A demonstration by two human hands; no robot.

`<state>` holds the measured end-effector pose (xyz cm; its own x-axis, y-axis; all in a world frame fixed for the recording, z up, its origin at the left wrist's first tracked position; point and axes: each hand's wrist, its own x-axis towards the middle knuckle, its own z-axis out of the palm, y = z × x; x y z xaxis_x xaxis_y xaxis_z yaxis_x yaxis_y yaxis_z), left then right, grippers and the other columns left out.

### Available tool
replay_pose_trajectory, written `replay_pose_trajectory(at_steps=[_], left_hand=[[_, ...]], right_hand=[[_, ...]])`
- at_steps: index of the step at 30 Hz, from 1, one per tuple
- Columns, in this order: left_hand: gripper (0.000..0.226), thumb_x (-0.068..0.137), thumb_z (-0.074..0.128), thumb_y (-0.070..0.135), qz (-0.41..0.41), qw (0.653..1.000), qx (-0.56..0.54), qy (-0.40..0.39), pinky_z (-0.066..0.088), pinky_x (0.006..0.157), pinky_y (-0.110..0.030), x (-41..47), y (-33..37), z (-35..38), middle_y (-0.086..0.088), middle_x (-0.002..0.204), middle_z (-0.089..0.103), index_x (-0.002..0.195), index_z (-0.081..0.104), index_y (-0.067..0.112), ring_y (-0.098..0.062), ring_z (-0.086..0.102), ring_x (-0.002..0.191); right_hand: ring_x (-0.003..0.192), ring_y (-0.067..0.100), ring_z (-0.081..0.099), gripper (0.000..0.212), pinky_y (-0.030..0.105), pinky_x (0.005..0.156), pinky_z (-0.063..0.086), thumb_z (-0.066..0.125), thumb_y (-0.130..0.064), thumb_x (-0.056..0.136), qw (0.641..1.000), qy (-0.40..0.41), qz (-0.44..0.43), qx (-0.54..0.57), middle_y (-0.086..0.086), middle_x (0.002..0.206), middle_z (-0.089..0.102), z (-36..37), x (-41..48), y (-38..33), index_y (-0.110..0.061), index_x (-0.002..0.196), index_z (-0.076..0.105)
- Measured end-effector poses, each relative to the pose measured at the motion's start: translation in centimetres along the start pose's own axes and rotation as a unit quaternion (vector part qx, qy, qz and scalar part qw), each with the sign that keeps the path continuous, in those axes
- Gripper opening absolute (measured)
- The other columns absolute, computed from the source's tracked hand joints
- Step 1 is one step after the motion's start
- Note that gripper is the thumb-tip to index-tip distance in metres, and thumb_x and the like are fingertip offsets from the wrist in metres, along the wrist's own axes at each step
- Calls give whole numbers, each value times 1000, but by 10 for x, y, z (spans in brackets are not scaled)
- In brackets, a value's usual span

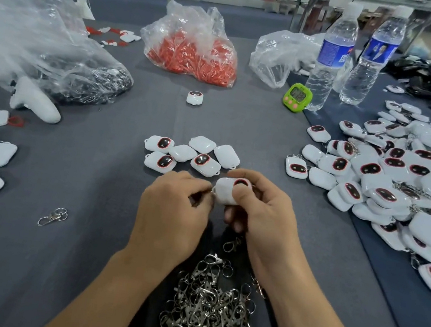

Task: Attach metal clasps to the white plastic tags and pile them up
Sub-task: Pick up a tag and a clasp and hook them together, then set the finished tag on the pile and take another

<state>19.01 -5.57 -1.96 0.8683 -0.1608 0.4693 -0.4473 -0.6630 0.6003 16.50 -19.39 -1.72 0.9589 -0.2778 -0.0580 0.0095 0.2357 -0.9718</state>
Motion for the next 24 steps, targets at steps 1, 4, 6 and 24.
replay_pose_trajectory(at_steps=[1, 4, 6, 24], left_hand=[[9, 84, 78, 19, -51, 996, -75, -14, 47, 71, -23, 2, 1, 0, 11, 75, 71, 84, 80, 28, -7, 62, 73], [16, 87, 77, 20, -148, 955, -247, -77, 53, 72, -16, 6, 5, 0, 15, 79, 76, 87, 81, 35, 3, 67, 74], [20, 89, 75, 18, -162, 939, -292, -86, 51, 71, -14, 7, 6, 0, 13, 79, 77, 84, 82, 36, 3, 66, 73], [13, 74, 88, 24, -21, 1000, -16, 1, 50, 73, -32, 2, 0, 3, 13, 76, 70, 82, 80, 30, -10, 61, 74]], right_hand=[[47, 13, 50, 26, 20, 40, 34, 50, 5, 99, 1000, 2, 14, 21, 5, 69, 65, -2, 2, -1, -9, 102, 71], [44, 14, 48, 24, 20, 39, 32, 48, 1, 101, 995, -2, 62, 81, 6, 68, 67, -6, 3, -5, -4, 109, 70], [43, 14, 47, 24, 20, 38, 31, 48, -1, 101, 991, -3, 79, 104, 7, 67, 66, -6, 3, -6, -5, 108, 70], [45, 17, 50, 25, 22, 40, 32, 59, 3, 92, 993, -7, 17, -115, 12, 61, 62, -25, 7, -4, -15, 93, 76]])
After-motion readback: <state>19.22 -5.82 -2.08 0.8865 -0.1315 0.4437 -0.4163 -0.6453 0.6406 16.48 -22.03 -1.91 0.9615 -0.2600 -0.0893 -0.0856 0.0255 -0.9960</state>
